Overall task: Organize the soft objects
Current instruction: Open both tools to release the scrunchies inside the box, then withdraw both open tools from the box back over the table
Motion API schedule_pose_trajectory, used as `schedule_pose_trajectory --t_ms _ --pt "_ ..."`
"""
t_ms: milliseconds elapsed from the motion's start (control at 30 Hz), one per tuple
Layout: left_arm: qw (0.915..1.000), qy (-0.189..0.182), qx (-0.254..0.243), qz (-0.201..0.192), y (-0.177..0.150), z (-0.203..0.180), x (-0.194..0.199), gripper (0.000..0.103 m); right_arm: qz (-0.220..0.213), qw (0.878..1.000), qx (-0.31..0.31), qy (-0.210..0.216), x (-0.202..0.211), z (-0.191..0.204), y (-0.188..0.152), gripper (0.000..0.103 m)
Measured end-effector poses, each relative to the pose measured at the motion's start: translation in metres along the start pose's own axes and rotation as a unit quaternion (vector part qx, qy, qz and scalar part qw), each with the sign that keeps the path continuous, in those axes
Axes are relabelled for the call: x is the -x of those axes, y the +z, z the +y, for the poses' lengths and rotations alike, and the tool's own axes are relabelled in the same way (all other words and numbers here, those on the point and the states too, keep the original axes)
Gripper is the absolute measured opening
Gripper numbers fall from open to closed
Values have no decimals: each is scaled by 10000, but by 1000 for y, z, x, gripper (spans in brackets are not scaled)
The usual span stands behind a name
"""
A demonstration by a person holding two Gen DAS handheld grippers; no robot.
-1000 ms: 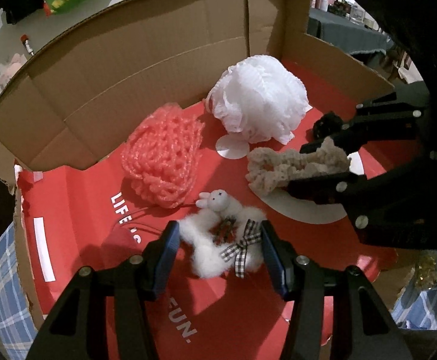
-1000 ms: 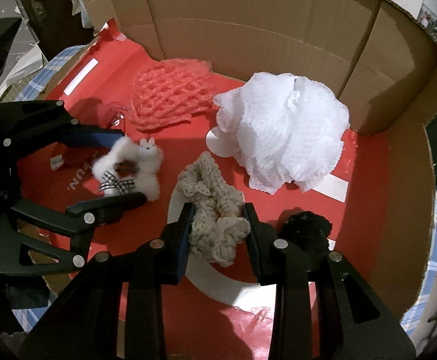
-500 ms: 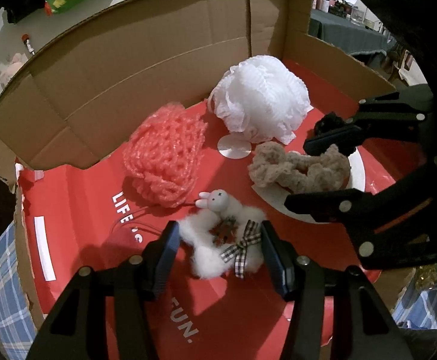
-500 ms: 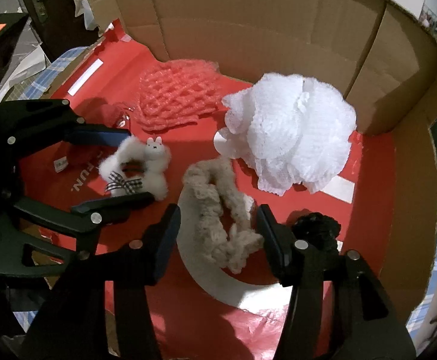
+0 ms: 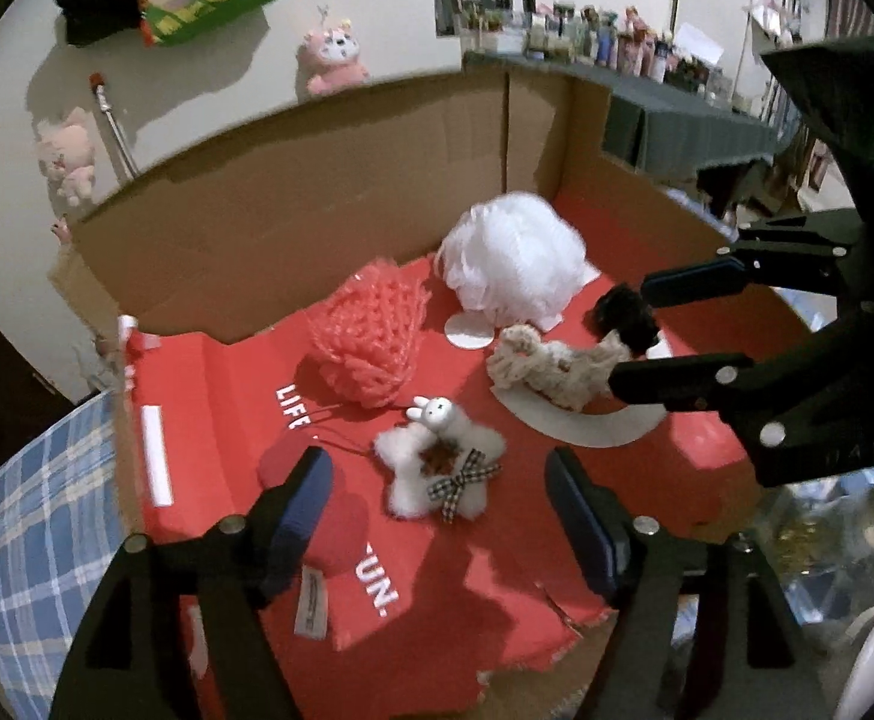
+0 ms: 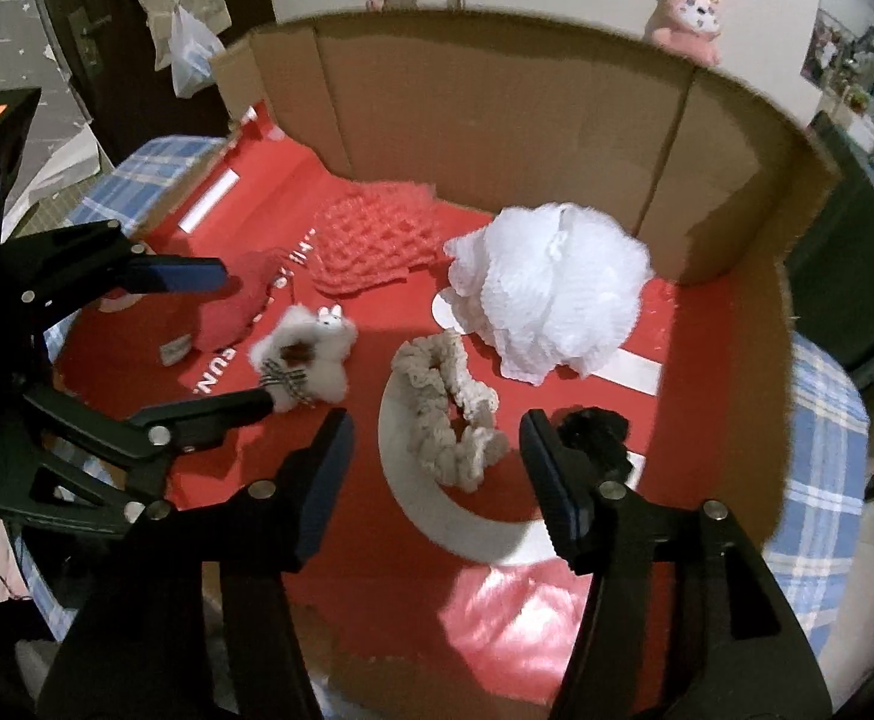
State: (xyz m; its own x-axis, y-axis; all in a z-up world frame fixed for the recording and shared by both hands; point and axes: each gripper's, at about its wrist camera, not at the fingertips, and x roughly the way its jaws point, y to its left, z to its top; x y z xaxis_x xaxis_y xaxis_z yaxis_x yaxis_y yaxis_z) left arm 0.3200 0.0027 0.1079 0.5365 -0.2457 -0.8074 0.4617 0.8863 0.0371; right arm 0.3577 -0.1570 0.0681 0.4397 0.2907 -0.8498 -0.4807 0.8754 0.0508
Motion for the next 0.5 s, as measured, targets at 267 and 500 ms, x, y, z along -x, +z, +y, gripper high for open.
schedule_pose_trajectory --t_ms 267,500 --pt "9972 45 246 -708 -19 -10 64 91 -717 9973 -175 -49 70 8 -17 73" --pt "9886 99 361 -1457 -45 -29 125 101 -1364 9902 -184 -248 129 31 -45 77"
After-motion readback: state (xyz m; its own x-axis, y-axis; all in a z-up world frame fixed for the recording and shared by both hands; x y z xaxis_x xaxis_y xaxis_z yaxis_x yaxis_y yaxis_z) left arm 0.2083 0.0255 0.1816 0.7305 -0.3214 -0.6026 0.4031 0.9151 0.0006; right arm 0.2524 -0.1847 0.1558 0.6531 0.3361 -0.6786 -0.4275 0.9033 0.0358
